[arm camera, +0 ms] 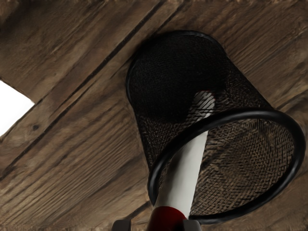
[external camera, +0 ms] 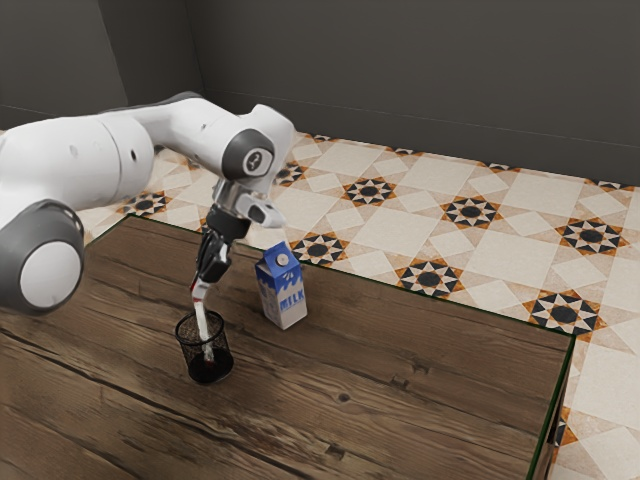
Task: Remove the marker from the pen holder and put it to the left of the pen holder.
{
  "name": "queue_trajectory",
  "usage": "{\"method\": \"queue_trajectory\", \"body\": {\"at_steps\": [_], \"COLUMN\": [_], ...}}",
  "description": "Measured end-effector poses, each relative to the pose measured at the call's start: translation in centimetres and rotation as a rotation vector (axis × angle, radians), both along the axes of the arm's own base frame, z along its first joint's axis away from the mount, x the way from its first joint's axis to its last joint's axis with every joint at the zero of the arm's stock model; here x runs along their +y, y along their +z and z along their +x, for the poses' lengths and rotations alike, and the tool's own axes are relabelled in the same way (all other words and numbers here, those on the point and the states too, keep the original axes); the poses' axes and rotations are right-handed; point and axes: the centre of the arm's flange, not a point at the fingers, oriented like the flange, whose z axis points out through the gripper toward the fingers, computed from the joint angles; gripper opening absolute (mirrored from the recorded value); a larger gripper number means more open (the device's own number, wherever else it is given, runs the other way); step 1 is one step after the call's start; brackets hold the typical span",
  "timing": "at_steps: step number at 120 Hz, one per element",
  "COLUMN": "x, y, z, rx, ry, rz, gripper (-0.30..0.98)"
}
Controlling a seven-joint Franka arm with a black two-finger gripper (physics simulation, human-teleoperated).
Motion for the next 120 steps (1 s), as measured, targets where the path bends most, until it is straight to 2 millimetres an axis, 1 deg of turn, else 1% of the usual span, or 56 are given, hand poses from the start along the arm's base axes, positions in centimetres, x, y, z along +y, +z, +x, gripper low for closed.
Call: {"method": "queue_trajectory", "body": {"at_steps": [6, 12, 20, 24, 30, 33, 36, 40, 48, 56, 73, 79, 83, 86, 93, 105, 110, 116, 120], "x": [0.1, 0.1, -0.1, 0.1, 0.4, 0.7, 1.3, 1.9, 3.9, 6.2, 12.5, 14.2, 15.1, 15.7, 16.6, 17.2, 17.0, 16.5, 15.4], "y": [1.0, 2.5, 4.9, 6.5, 8.9, 9.7, 10.3, 10.5, 9.1, 6.5, 0.3, -1.4, -2.2, -2.6, -3.4, -3.8, -3.6, -2.8, -1.8], "z": [-0.3, -0.7, -1.2, -1.6, -2.3, -2.6, -2.9, -3.3, -4.0, -4.7, -6.8, -7.3, -7.6, -7.8, -8.2, -8.5, -8.4, -8.1, -7.6], "rx": [-0.001, -0.006, -0.014, -0.022, -0.030, -0.028, -0.021, -0.005, 0.061, 0.142, 0.308, 0.349, 0.368, 0.379, 0.399, 0.412, 0.409, 0.380, 0.342], "ry": [0.001, 0.003, 0.000, 0.003, 0.010, 0.015, 0.024, 0.034, 0.066, 0.106, 0.211, 0.238, 0.252, 0.262, 0.280, 0.297, 0.296, 0.296, 0.281], "rz": [0.000, 0.002, 0.017, 0.033, 0.058, 0.073, 0.088, 0.109, 0.148, 0.180, 0.222, 0.224, 0.224, 0.223, 0.218, 0.206, 0.200, 0.176, 0.145], "gripper": [0.00, -0.03, -0.05, -0.06, -0.07, -0.08, -0.08, -0.09, -0.09, -0.10, -0.10, -0.10, -0.10, -0.08, 0.05, 0.27, 0.35, 0.42, 0.46]}}
